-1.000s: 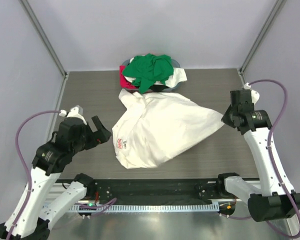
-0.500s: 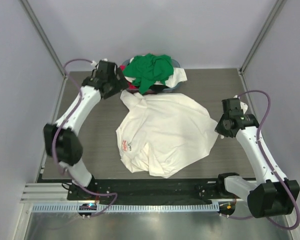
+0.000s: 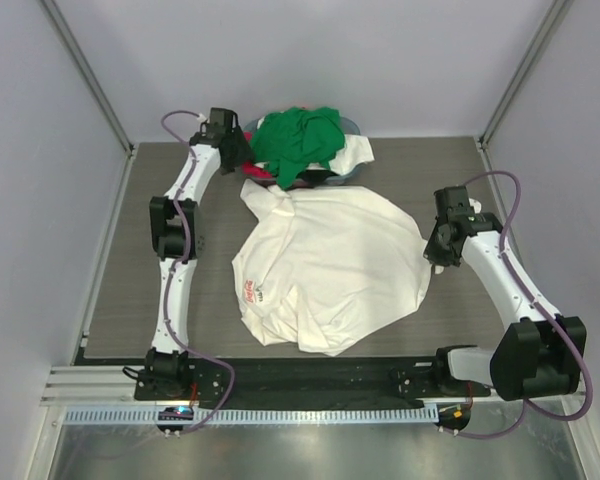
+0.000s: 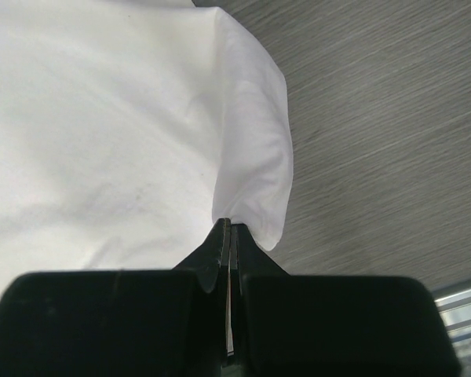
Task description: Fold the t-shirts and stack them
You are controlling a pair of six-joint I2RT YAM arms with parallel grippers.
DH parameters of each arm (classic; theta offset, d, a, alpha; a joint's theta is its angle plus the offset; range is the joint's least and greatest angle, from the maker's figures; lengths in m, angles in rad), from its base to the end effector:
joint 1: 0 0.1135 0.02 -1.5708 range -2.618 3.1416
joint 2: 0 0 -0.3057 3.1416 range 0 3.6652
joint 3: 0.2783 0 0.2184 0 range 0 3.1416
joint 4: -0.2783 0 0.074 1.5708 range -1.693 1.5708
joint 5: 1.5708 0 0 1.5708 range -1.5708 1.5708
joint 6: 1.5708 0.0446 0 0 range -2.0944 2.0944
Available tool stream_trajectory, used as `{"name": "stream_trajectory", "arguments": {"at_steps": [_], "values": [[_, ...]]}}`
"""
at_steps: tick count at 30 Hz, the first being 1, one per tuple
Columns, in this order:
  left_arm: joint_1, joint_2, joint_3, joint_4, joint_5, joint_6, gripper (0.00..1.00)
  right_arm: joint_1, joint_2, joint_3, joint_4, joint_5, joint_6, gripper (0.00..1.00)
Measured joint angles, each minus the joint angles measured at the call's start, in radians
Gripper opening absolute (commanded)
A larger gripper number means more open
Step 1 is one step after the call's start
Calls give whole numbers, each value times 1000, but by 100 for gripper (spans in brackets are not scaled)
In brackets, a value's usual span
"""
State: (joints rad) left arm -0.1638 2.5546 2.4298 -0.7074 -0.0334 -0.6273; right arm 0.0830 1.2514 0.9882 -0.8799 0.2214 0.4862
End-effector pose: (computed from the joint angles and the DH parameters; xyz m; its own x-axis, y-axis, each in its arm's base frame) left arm 0.5628 -0.0915 0.2285 -0.6733 -0.4833 -0.5596 -0.3142 0.8721 -0.3752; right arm 0.1913 0.0061 0.3001 -0.7971 0.3911 -0.4601 0.4325 0.9015 0.0172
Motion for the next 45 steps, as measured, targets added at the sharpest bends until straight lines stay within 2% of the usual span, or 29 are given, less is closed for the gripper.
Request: {"name": "stream_trajectory", "arguments": {"at_steps": [1,2,3,4,5,10,15,18,22,25,27,30,32,39,41,42,44,45], "values": [[0,0,-19,16,11,0,46,0,7,7,2,0,-3,1],[0,0,-30,26,24,-5,35,0,11,12,6,0,-5,1],[0,1,-32,37,48,-4,15,0,15,19,8,0,-6,1],[-2,1,-30,45,60,-5,4,0,16,23,10,0,-8,1],[-2,1,-23,34,78,11,0,0,16,27,13,0,-10,1],[4,-14,-32,11,105,-45,0,0,16,35,13,-9,-10,1],[64,-272,-443,64,90,-145,0,0,11,34,14,-37,-7,1],[180,-491,-739,74,71,-206,0,0,-6,32,15,-52,-5,1],[423,-767,-1086,92,41,-285,0,0,-43,24,16,-70,-2,1],[573,-896,-1250,113,-14,-371,0,0,-54,21,16,-84,-2,1],[635,-935,-1323,142,-32,-452,0,0,-55,21,15,-88,-2,1],[673,-945,-1401,219,-7,-544,0,0,-60,21,10,-91,-3,1],[665,-930,-1382,223,27,-579,0,0,-67,21,6,-90,-5,1],[595,-688,-1134,288,92,-677,0,0,-75,9,3,-85,-6,1],[573,-631,-1072,309,98,-712,4,0,-70,9,3,-82,-7,1],[566,-615,-1046,289,104,-727,20,0,-65,9,4,-79,-7,1],[562,-588,-998,237,117,-737,46,0,-51,9,3,-75,-7,1],[563,-567,-976,230,127,-753,66,0,-44,9,4,-74,-7,1]]}}
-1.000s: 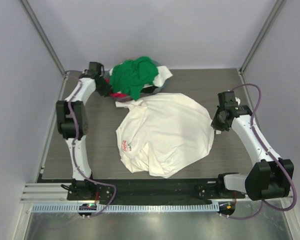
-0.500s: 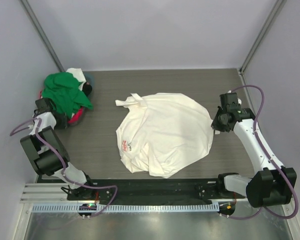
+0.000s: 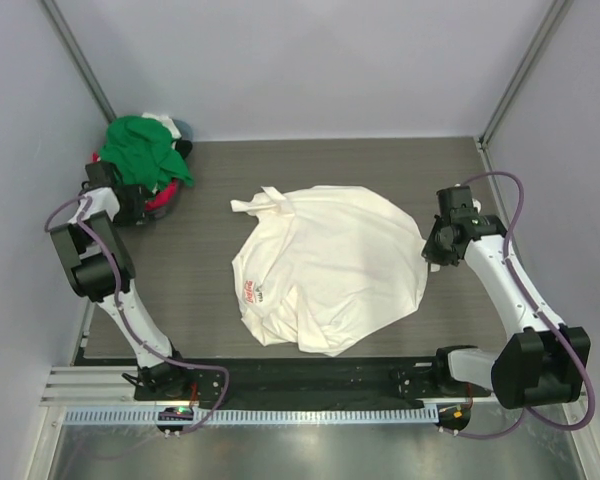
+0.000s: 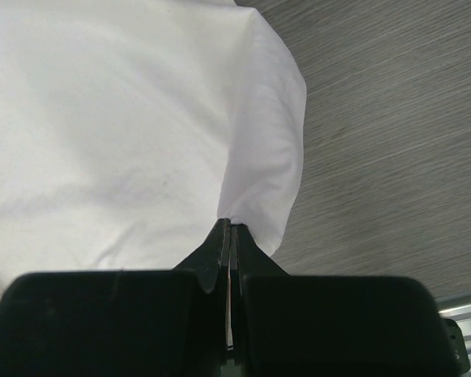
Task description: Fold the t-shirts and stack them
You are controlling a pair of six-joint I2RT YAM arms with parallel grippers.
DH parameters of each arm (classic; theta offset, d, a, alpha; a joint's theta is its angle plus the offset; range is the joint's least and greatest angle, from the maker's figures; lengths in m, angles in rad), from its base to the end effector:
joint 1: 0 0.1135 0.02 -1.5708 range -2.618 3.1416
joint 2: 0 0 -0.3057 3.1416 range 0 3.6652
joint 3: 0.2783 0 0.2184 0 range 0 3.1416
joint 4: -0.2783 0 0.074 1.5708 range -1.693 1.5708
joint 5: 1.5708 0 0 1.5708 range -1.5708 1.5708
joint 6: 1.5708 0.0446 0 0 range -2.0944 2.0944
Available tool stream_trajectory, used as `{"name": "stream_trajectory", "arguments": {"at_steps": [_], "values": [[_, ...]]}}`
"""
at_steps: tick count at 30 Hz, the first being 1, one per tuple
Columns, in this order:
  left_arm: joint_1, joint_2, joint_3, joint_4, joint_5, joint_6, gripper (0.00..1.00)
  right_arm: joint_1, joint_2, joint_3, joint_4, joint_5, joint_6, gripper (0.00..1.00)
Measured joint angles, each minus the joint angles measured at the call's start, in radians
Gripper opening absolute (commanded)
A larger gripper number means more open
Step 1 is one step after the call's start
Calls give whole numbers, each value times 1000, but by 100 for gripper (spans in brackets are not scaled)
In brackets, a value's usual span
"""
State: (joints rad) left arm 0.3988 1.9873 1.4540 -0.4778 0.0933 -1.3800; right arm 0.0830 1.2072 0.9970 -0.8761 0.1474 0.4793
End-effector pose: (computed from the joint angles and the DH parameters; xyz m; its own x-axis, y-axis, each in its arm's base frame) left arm 0.3867 0.1584 0.2376 0.1867 -0.9821 -0.0232 -0.8314 -0.1454 -0.5363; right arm 0.1841 0.0087 0.3096 -0.7889 0.3921 -0.4732 0.3944 0.9135 0.0995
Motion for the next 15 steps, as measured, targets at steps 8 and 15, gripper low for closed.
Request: {"name": "stream_trajectory", "arguments": {"at_steps": [8,15], "values": [[-23,-127,-150,91,32,50,100,0,17,0,1,16,-6,1],[-93,-641,-369,-36,-35,253,86,0,1,-1,1,18,-7,1]]}}
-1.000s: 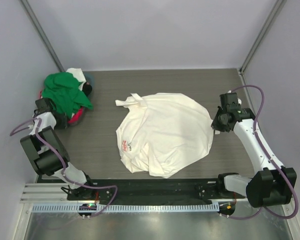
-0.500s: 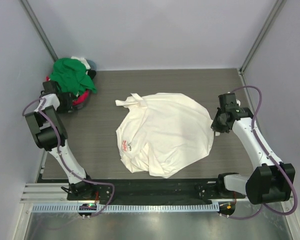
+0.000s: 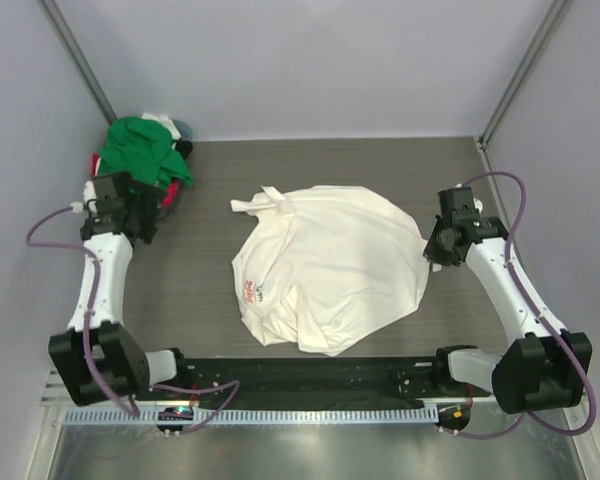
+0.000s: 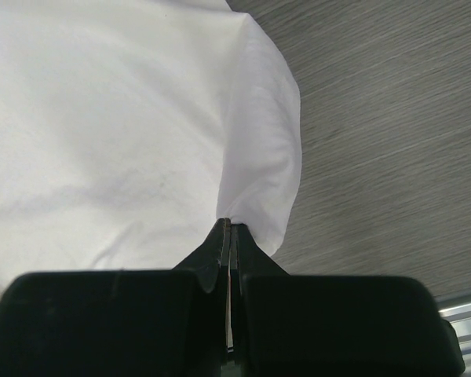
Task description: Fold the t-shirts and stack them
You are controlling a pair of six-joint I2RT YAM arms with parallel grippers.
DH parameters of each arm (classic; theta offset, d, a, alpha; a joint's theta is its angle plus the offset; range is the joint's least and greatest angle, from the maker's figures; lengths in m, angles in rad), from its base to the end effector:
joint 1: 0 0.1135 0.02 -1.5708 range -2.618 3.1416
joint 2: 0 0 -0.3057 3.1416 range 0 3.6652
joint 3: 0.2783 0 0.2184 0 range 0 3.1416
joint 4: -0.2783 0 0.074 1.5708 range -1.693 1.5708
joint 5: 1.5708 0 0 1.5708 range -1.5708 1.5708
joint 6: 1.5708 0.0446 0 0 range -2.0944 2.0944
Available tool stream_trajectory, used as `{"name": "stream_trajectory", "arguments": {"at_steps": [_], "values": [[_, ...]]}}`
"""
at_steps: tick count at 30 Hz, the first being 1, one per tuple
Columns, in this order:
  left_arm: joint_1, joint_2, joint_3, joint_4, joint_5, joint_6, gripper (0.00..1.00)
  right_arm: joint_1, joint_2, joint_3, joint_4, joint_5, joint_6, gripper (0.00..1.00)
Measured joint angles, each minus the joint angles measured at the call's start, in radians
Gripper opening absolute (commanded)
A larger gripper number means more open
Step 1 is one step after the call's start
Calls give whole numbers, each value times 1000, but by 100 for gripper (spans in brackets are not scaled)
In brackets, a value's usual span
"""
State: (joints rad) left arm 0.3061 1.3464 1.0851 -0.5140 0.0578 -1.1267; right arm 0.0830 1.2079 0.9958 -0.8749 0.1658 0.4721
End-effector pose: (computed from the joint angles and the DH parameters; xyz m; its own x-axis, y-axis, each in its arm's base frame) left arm 0.2439 0.0744 0.3323 -0.0506 -0.9614 -0.2703 -0.7150 0.2239 -0.6623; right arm 0.1843 0.0079 0.3093 -0.7881 0.3845 -0.4807 0.3965 0.9144 0.0814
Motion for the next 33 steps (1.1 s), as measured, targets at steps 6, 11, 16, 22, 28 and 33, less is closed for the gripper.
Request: {"name": "stream_trajectory", "arguments": {"at_steps": [6,11,16,22,28,33], "values": [[-560,-162,63,-103,-185,177,77,0,-85,-44,-1,1,3,1],[-872,-64,74,-167,-269,220,73,0,-142,-69,-8,0,24,1],[-1062,159,108,-219,-287,221,67,0,-148,-69,-9,0,35,1],[-1162,286,125,-261,-297,200,63,0,-157,-70,-14,0,39,1],[-1211,303,125,-260,-301,172,63,0,-163,-70,-16,1,39,1],[-1229,350,125,-251,-301,160,61,0,-163,-70,-16,1,39,1]]}}
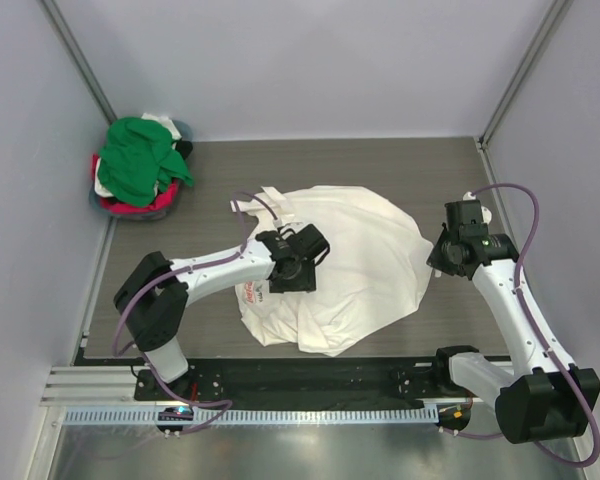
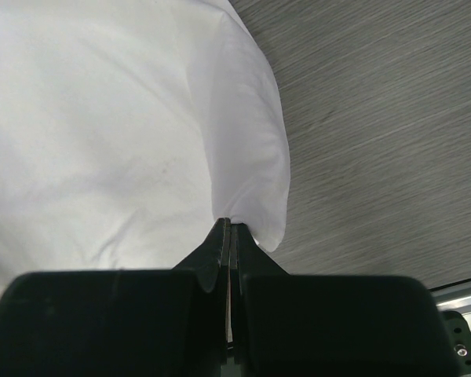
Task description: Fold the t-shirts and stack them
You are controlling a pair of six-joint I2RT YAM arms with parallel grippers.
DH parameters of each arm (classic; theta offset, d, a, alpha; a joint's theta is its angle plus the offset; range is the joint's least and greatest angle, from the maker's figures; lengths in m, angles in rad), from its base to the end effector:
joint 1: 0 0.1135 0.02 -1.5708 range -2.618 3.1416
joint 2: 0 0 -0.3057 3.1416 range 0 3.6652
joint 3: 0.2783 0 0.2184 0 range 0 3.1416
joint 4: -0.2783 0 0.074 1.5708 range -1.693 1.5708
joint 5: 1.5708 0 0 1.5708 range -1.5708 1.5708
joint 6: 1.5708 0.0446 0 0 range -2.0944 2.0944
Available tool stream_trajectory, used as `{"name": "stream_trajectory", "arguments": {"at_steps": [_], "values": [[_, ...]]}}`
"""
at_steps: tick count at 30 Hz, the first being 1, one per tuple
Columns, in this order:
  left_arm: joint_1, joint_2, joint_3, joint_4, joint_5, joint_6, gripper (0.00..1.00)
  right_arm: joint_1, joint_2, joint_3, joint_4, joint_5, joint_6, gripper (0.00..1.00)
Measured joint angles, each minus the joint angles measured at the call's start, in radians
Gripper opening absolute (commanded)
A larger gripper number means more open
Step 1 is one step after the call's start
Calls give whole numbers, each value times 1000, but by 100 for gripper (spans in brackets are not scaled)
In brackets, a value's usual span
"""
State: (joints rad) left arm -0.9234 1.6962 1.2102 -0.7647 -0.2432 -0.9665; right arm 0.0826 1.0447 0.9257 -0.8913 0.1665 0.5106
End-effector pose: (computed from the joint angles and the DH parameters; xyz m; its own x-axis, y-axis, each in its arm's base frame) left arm 0.1948 -0.2399 0.2604 -0.9247 -0.1012 -0.3669 -0.0572 0.9900 -0.1291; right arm 0.1450 0.0046 0.3126 -0.7333 0.4229 -0.5324 0.4181 0.8979 0.1373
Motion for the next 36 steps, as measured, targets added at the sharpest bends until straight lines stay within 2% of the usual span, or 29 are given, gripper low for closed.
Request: {"name": "stream_trajectory", "arguments": {"at_steps": [10,16,18,19,22,27,30,33,36], "values": [[-8,35,0,11,0,-14,59,0,0,0,0,0,0,1],[-18,89,1,12,-2,-21,45,0,0,0,0,0,-1,1],[-20,122,10,10,-6,-23,33,0,0,0,0,-1,-1,1],[-22,137,16,9,-8,-25,22,0,0,0,0,-1,-1,1],[-29,169,35,4,-10,-26,0,0,0,0,0,-1,-1,1],[-43,166,75,-37,-32,-26,0,0,0,0,0,-1,-1,1],[-45,135,117,-117,-65,-29,0,0,0,0,0,-2,-1,1],[-45,61,175,-219,-119,-29,0,0,4,35,-36,-8,1,1],[-45,-52,256,-325,-175,-31,0,0,14,152,-86,-10,8,1]]}}
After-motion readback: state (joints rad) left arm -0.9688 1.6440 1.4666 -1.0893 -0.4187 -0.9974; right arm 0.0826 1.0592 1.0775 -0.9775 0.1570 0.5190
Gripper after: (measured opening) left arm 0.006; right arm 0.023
